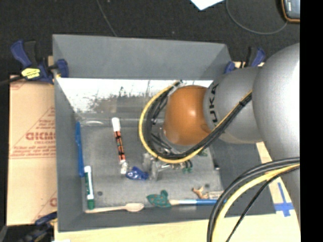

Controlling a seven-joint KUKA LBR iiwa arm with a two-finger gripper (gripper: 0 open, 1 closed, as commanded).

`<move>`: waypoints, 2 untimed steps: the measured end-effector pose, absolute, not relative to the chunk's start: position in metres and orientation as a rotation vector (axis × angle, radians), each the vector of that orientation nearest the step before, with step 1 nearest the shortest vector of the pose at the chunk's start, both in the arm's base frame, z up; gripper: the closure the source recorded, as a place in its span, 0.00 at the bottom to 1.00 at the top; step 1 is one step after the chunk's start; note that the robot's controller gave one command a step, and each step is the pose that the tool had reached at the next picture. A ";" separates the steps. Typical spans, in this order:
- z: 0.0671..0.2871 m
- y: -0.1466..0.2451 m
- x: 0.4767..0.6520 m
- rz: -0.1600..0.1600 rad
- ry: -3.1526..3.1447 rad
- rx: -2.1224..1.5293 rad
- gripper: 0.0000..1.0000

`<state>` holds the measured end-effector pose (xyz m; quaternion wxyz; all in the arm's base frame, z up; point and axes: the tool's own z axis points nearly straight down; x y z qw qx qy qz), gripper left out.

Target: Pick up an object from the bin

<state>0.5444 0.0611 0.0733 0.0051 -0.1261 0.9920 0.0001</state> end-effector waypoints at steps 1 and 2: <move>0.081 0.061 0.544 0.000 3.106 -0.395 1.00; 0.114 0.061 0.544 0.000 3.108 -0.394 1.00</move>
Offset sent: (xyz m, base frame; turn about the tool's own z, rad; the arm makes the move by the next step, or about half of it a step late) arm -0.0006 0.0001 0.0590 0.0000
